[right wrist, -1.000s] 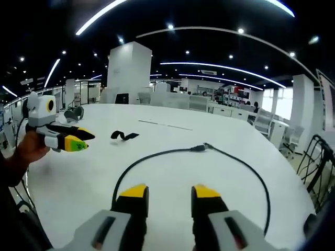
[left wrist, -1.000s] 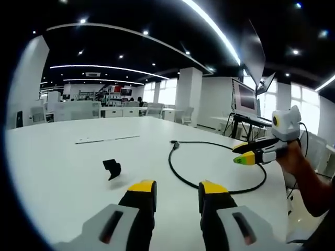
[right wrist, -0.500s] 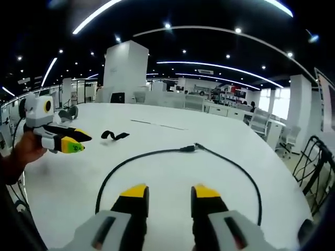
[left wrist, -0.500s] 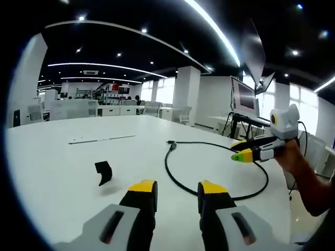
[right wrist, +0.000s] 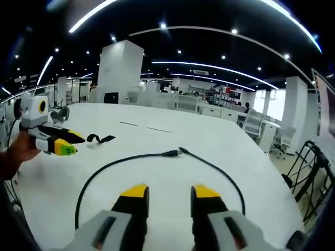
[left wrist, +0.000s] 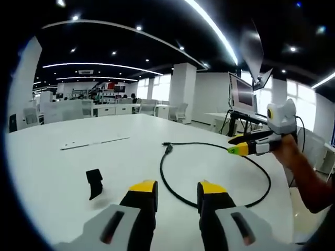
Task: Find the charging cable on the desk, coil it up and secure with Velcro.
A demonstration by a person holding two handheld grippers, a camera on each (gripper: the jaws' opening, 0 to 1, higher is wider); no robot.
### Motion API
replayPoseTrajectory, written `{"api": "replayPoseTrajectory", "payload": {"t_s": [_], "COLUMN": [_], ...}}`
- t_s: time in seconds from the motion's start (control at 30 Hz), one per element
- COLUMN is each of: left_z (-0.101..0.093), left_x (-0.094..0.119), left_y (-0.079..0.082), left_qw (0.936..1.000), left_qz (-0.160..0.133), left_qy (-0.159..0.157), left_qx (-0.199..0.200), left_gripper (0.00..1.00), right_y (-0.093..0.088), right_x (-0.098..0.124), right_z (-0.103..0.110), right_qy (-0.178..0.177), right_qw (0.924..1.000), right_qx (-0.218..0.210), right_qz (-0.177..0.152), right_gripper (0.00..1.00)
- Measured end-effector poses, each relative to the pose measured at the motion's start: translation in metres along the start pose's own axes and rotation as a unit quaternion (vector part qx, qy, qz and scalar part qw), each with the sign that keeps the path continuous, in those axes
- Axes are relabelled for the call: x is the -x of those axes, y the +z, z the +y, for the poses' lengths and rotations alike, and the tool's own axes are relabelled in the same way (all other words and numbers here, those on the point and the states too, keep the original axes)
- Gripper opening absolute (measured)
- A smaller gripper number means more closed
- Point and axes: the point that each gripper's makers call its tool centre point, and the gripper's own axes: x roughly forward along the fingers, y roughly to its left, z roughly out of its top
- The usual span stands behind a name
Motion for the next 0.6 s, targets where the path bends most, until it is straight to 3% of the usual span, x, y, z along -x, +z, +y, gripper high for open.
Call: {"api": "replayPoseTrajectory", "payload": {"t_s": [0.3, 0.6], "left_z": [0.000, 0.005], "left_x": [-0.002, -0.019], "left_y": [0.003, -0.008], "left_qw": [1.0000, 0.9997], "left_qz": [-0.005, 0.015], "left_qy": [0.002, 0.011], "left_qx": [0.004, 0.018], "left_gripper": [0.28, 0.26], "right_y": [-0.003, -0.004], "right_x": [0.000, -0.012], "right_z": [-0.010, -0.031], "right_qy": [-0.007, -0.006], "right_qw": [1.0000, 1.0000], "right_qx": [-0.002, -0.006], "right_qz": [0.002, 0.003], "right_gripper": [0.29, 0.28]}}
